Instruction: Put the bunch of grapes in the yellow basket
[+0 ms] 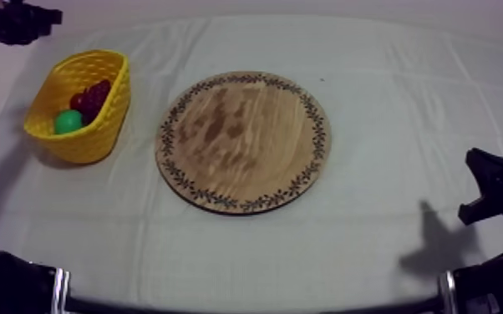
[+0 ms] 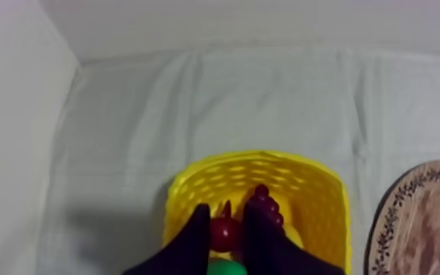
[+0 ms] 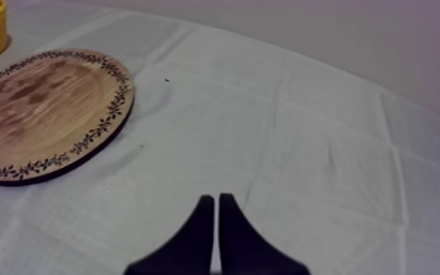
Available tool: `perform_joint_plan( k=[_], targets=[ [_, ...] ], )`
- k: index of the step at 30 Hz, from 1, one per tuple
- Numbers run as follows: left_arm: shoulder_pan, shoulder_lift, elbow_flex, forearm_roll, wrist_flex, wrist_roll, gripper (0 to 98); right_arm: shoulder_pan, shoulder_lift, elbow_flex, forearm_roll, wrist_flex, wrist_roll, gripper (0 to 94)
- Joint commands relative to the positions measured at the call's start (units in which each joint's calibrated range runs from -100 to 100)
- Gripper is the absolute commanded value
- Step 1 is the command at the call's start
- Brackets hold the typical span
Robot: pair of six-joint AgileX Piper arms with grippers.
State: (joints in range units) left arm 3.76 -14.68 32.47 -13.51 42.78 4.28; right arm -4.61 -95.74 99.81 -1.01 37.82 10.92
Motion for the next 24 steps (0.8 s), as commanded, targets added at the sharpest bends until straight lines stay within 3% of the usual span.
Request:
perform_joint_plan(
  k=[1, 10, 19, 24],
  targets=[
    [-0.21, -7.87, 3.38, -0.06, -0.47, 0.13, 14.1, 0.02, -0.01, -0.03, 0.01, 0.0, 0.0, 0.4],
    [-2.8, -32.18, 23.34, -1.28, -10.59, 4.31, 3.2, 0.02, -0.01, -0.03, 0.01, 0.0, 0.0, 0.4],
    [-2.05, -56.55, 45.07, -9.24, -15.65, 13.42, 0.1, 0.02, -0.01, -0.03, 0.01, 0.0, 0.0, 0.4],
    [-2.41, -66.01, 54.16, -11.24, -17.53, 16.03, 0.0, 0.02, -0.01, -0.03, 0.01, 0.0, 0.0, 0.4]
  ],
)
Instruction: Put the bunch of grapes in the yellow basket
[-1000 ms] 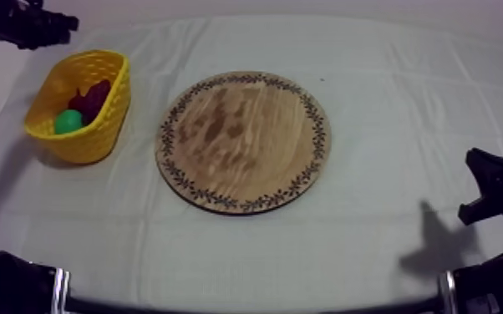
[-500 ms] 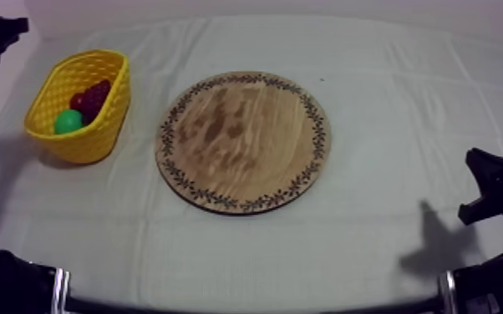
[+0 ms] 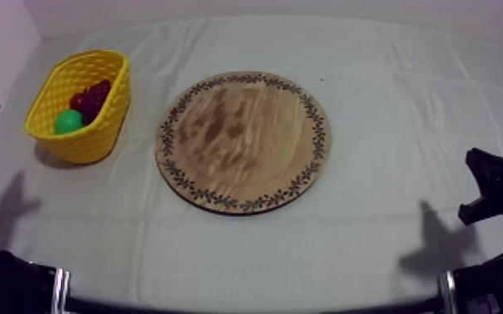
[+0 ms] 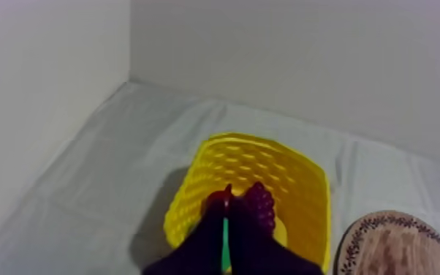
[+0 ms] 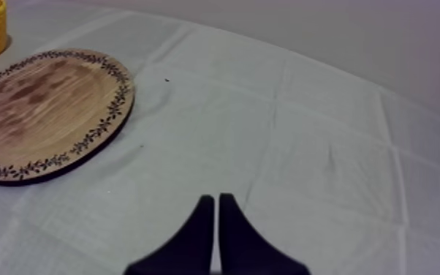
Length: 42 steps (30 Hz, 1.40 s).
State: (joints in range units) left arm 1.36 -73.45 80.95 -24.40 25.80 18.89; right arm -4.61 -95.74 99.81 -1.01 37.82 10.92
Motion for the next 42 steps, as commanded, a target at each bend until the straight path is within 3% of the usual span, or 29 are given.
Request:
perform_joint_plan(
  k=[1, 4, 5, 7, 10, 12, 15, 20, 25, 42],
  targets=[
    [-0.07, -8.4, 7.25, -1.05, -1.16, 2.18, 0.0, 0.02, -0.01, -0.03, 0.01, 0.0, 0.0, 0.4],
    [-0.52, -11.23, 11.72, -2.24, -4.16, 3.55, 0.0, 0.02, -0.01, -0.03, 0.01, 0.0, 0.02, 0.4],
    [-0.78, -11.98, 12.88, -1.75, -5.27, 3.07, 0.0, 0.02, -0.01, -0.03, 0.01, 0.0, 0.02, 0.4],
    [-1.6, -13.09, 14.75, 1.38, -7.31, -0.07, 0.0, 0.02, -0.01, -0.03, 0.01, 0.0, 0.01, 0.4],
    [-2.99, -14.85, 17.3, 9.89, -10.15, -8.87, 0.0, 0.02, -0.01, -0.03, 0.01, 0.0, 0.0, 0.4],
    [-3.53, -15.93, 18.08, 13.45, -10.37, -12.65, 0.0, 0.02, -0.01, -0.03, 0.01, 0.0, -0.01, 0.4],
    [-3.31, -17.67, 18.64, 15.73, -8.52, -15.69, 0.0, 0.02, -0.01, -0.03, 0.01, 0.0, 0.02, 0.4],
    [-0.17, -24.01, 18.87, 18.8, 1.34, -20.63, 0.0, 0.02, -0.01, -0.03, 0.01, 0.0, 0.0, 0.4],
    [0.7, -25.98, 18.93, 20.27, 5.08, -21.82, 0.0, 0.02, -0.01, -0.03, 0.01, 0.0, -0.01, 0.4],
    [1.43, -26.46, 18.72, 21.12, 6.94, -23.58, 0.0, 0.02, -0.01, -0.03, 0.01, 0.0, 0.0, 0.4]
  ],
)
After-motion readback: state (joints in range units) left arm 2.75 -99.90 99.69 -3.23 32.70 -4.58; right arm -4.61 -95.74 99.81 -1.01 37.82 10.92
